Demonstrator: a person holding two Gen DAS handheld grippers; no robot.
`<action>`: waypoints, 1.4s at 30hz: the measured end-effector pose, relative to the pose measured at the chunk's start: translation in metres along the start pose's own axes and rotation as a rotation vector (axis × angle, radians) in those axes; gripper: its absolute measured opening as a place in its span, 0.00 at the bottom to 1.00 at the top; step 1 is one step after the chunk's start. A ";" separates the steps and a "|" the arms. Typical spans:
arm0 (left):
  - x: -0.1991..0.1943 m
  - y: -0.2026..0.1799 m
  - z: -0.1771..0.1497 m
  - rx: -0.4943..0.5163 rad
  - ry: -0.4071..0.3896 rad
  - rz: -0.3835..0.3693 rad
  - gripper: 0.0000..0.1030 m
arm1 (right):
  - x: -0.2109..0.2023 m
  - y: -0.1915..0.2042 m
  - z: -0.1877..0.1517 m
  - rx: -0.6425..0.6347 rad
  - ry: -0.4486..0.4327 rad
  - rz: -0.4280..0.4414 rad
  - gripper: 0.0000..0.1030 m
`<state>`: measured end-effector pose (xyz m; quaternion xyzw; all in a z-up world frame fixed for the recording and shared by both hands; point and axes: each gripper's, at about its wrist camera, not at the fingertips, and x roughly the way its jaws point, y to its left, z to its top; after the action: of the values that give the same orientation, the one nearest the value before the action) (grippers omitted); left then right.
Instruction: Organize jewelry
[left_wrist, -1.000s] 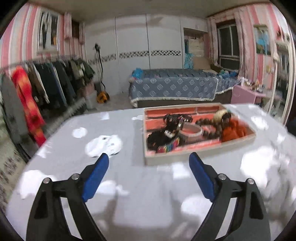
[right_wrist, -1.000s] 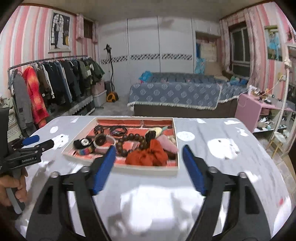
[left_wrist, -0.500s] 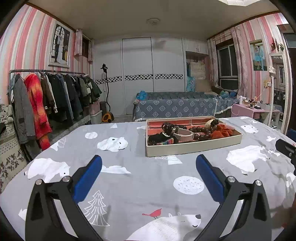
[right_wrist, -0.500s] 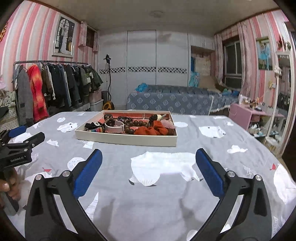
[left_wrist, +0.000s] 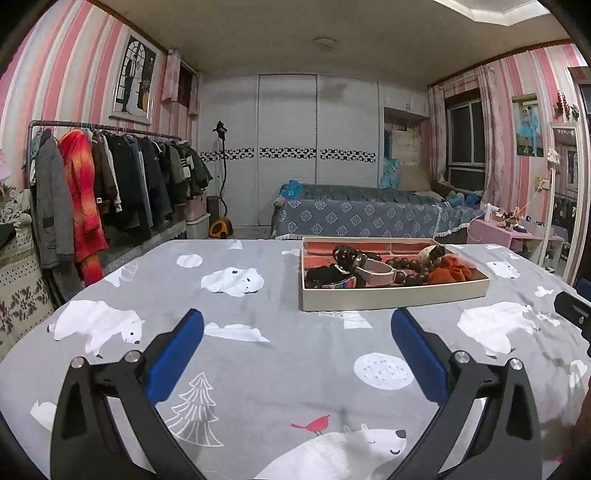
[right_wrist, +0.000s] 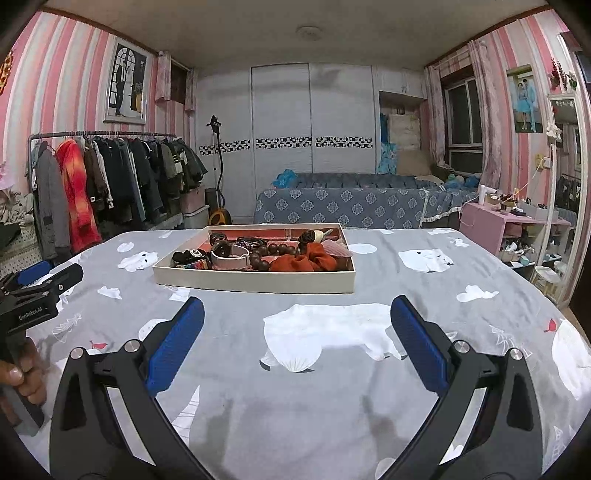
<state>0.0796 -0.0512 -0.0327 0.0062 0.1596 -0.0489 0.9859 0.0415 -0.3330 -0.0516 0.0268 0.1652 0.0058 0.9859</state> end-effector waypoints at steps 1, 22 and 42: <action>0.000 0.000 0.000 -0.002 -0.001 -0.001 0.96 | 0.000 0.000 0.000 0.000 0.000 0.001 0.95; -0.001 0.003 0.000 -0.003 0.004 0.000 0.96 | 0.002 0.001 -0.001 -0.005 -0.003 -0.002 0.95; -0.001 0.003 0.000 -0.003 0.004 0.000 0.96 | 0.001 0.003 -0.003 -0.010 -0.003 -0.006 0.96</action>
<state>0.0791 -0.0481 -0.0323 0.0050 0.1618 -0.0484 0.9856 0.0420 -0.3302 -0.0547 0.0212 0.1637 0.0038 0.9863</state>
